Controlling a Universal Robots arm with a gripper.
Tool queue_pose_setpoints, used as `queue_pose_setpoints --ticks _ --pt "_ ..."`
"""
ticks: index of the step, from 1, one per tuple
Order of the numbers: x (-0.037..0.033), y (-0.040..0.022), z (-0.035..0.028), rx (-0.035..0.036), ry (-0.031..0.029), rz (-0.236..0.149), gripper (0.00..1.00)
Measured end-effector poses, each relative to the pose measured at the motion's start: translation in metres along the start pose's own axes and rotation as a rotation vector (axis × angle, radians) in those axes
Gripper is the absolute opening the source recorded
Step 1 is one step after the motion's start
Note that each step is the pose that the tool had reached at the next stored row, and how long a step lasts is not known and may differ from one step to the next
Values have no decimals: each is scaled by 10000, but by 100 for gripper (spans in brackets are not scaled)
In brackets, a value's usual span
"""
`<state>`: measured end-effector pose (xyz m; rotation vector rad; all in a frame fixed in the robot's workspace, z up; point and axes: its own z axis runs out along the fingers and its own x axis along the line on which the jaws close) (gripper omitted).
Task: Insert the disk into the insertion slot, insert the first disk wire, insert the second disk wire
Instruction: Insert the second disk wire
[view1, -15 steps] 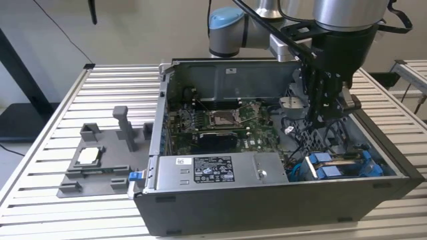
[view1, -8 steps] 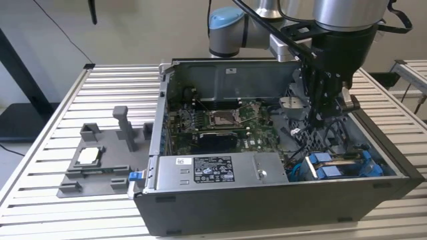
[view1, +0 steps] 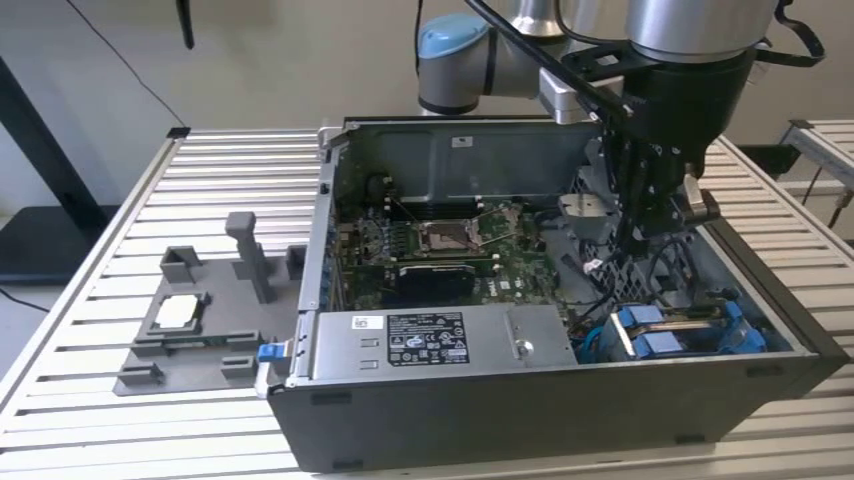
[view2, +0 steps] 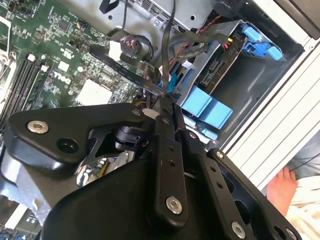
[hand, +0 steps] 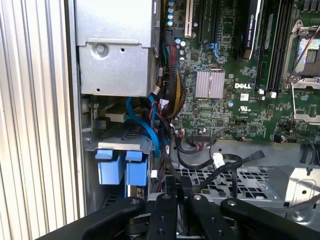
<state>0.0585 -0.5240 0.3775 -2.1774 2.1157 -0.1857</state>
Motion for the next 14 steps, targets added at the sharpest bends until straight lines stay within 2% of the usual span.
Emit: queue_pose_setpoints --ticks 10,11,12,13,14 --pt "-24 -1 0 0 2 -1 17" --pt "-30 -1 -1 -1 24 -3 23" --pt "-36 0 -1 -2 82 -12 30" --pt "-47 2 0 -5 175 -26 30" --pt "-65 2 2 -8 300 -47 30"
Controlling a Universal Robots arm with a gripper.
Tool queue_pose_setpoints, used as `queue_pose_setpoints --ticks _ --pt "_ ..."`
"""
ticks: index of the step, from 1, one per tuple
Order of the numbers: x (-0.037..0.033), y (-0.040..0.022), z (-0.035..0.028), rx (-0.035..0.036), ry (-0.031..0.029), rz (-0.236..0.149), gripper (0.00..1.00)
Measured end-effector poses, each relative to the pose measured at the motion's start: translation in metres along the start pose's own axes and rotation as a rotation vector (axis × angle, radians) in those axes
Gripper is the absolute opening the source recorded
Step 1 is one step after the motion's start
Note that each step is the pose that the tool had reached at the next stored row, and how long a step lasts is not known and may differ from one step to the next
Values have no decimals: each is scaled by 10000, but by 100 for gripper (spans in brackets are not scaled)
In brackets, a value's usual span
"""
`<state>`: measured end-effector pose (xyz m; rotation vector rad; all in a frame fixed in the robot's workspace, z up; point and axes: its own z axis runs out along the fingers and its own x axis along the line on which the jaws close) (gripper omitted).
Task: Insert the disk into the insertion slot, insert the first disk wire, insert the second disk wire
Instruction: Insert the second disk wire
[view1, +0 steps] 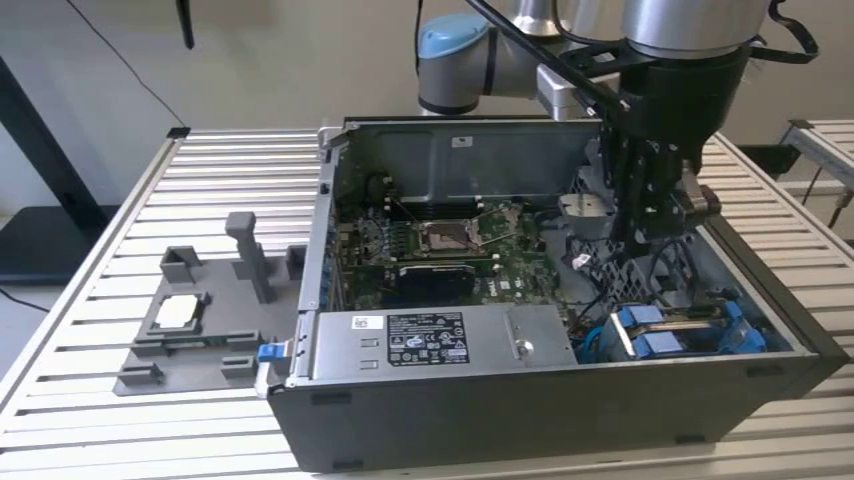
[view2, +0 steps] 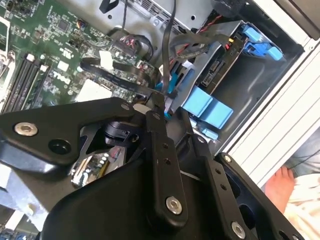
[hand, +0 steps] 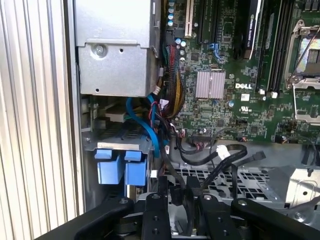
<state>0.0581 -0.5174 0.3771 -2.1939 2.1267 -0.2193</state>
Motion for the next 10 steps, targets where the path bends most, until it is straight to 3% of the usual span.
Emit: queue_pose_setpoints --ticks 3,4,6,10 --pt "-78 1 1 -15 519 -82 30" --pt "-102 2 2 -18 652 -104 30" --pt "-135 7 5 -15 702 -111 30" --pt "-142 8 5 -10 717 -115 30"
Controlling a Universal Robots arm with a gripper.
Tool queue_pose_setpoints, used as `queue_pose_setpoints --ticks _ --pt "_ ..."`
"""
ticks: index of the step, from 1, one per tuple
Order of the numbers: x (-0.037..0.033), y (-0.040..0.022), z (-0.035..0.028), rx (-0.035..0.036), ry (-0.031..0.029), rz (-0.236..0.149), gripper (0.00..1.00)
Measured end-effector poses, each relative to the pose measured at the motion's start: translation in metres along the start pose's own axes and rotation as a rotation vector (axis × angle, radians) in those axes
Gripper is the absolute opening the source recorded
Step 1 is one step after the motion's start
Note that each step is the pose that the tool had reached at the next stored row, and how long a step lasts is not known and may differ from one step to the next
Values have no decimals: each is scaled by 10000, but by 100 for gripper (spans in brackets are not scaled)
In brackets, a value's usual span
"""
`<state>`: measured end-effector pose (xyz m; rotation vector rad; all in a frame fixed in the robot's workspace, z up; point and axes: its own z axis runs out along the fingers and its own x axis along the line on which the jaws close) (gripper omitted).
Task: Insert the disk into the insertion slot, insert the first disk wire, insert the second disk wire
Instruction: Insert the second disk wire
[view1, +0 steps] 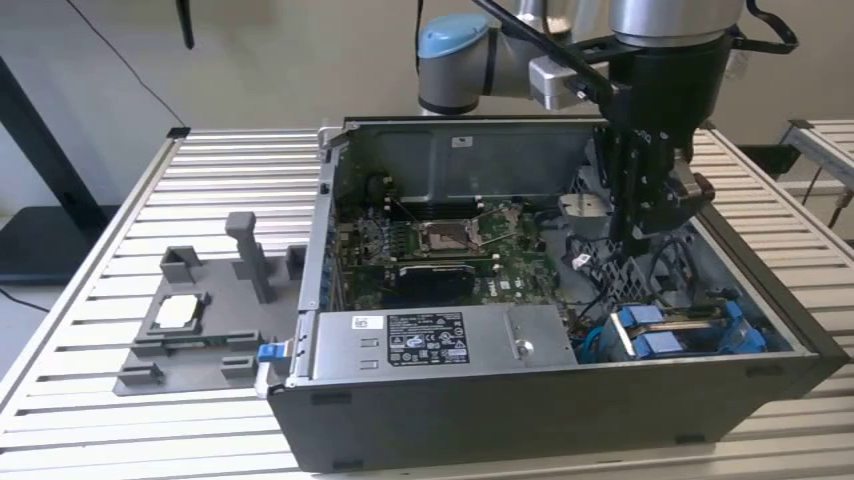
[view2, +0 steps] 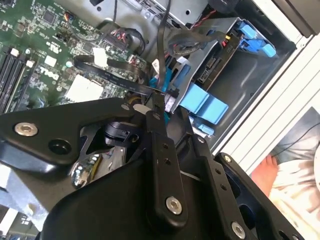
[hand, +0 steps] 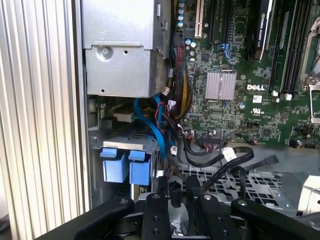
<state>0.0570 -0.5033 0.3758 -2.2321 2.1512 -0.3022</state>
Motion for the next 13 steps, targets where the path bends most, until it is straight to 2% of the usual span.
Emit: queue_pose_setpoints --ticks 2,5,7,10,11,13 --pt "-2 2 6 44 20 5 30" --pt "-7 3 17 164 93 8 30" --pt "-9 3 21 219 106 11 30" --pt "-9 3 21 239 114 12 27" --pt "-9 4 21 239 115 13 20" --pt "-9 4 22 239 117 13 20"
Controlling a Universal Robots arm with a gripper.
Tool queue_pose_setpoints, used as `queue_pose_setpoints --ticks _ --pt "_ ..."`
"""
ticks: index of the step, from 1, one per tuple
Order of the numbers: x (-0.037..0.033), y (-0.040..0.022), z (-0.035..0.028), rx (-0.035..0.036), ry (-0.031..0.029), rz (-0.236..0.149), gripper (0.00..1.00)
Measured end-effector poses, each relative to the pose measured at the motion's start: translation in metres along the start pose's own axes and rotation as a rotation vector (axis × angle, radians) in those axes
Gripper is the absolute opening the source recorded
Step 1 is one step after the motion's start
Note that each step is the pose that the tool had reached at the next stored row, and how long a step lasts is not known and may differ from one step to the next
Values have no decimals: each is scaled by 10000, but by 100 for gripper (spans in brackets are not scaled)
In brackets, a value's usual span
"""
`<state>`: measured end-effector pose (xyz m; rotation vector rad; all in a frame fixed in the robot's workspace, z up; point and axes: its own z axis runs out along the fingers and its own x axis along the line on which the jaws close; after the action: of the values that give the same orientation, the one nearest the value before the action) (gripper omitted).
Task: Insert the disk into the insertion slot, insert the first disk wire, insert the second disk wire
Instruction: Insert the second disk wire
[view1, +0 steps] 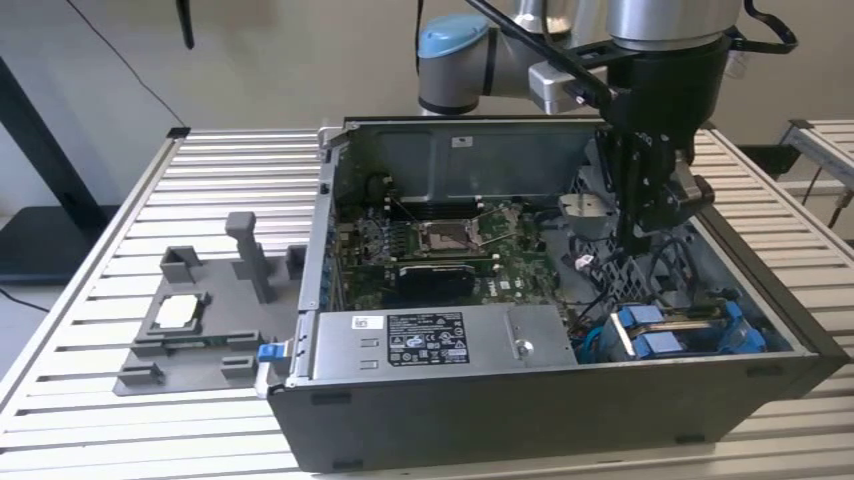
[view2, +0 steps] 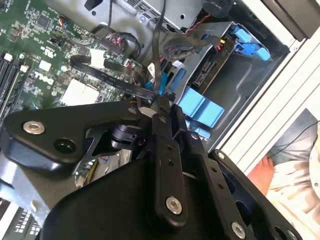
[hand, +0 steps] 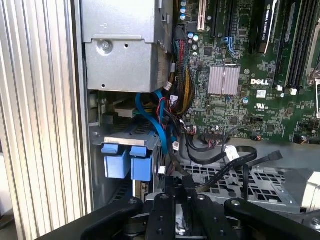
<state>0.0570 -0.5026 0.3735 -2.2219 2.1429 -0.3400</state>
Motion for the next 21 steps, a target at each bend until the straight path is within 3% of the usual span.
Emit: queue_pose_setpoints --ticks 10,11,21 --pt "0 0 0 0 2 0 22" --pt "0 0 0 0 1 0 29" --pt "-1 42 -7 0 1 -1 29"
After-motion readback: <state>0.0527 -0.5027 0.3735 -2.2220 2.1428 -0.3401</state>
